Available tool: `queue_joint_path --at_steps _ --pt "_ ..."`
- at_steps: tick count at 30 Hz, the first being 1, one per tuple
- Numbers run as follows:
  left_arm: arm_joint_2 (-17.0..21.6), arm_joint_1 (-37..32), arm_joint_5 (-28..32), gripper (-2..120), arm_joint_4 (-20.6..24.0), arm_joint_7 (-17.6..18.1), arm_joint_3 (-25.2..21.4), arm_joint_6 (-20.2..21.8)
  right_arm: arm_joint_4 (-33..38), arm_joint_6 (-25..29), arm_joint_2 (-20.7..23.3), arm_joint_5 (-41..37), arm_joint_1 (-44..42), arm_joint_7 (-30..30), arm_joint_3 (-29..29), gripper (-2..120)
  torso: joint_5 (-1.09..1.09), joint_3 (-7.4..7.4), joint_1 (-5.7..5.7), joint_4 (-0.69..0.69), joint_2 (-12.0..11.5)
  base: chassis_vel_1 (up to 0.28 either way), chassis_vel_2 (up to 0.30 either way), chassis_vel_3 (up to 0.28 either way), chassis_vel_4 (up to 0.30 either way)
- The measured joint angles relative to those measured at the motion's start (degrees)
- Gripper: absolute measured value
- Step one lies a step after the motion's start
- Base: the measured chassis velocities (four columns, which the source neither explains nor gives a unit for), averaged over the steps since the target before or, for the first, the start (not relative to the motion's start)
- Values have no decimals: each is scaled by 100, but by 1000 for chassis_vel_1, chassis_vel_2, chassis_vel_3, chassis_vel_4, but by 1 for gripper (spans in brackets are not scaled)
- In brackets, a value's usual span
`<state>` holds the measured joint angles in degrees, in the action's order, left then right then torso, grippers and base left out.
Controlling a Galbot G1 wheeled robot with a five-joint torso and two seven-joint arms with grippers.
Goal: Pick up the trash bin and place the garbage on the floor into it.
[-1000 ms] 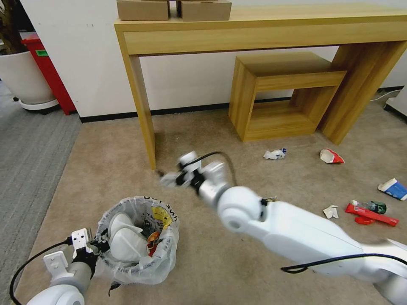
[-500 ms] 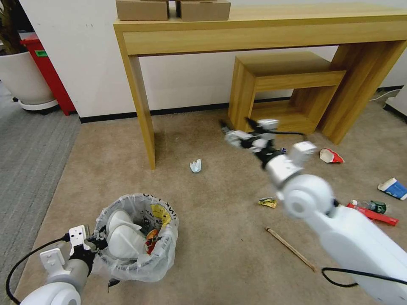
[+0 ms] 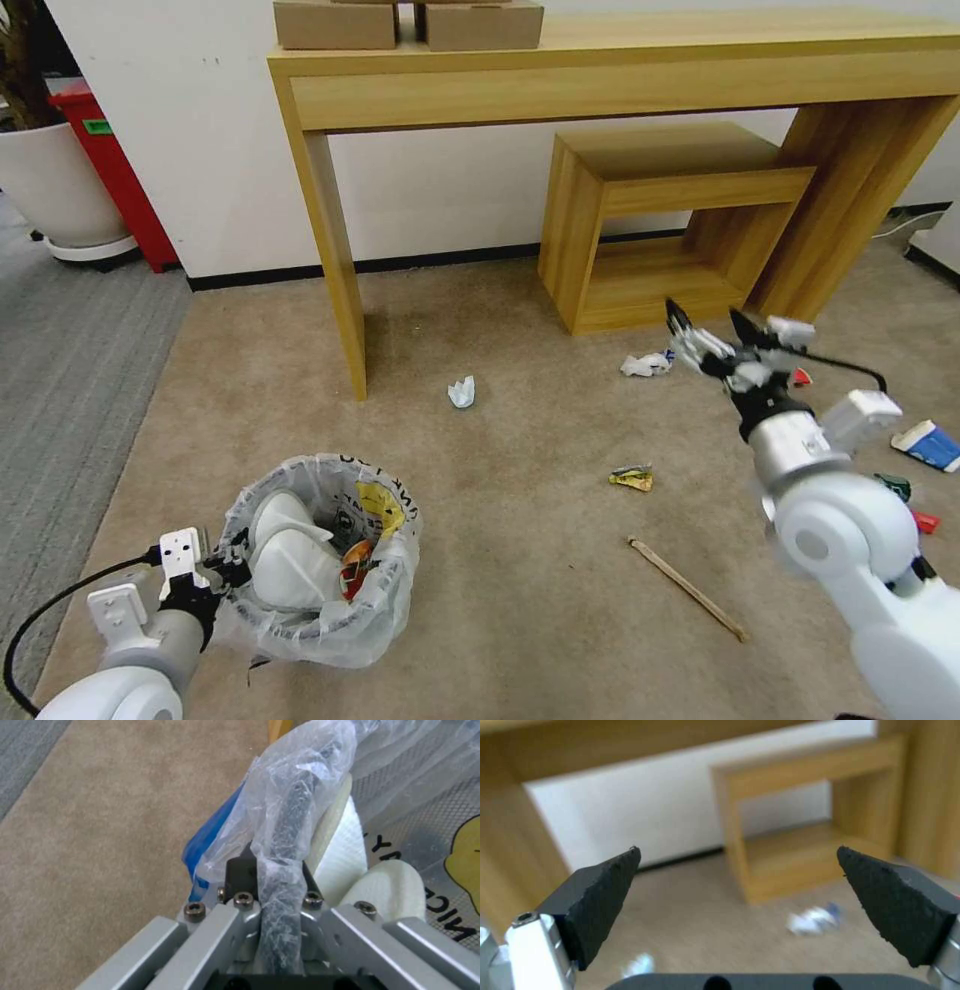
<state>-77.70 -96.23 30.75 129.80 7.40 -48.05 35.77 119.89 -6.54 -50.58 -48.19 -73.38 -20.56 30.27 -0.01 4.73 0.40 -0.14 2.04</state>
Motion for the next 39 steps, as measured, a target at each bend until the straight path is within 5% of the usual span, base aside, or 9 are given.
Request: queue_joint_path --at_steps 15,39 --pt "83 201 -6 1 -235 -47 115 -11 -1006 222 -185 640 -396 -125 -52 100 -2 0 0 0 0 0 0 0 0" --pt "93 160 -63 1 -277 -83 146 -134 -1011 223 -475 1001 -464 -64 -84 100 -3 1 0 0 0 0 0 0 0"
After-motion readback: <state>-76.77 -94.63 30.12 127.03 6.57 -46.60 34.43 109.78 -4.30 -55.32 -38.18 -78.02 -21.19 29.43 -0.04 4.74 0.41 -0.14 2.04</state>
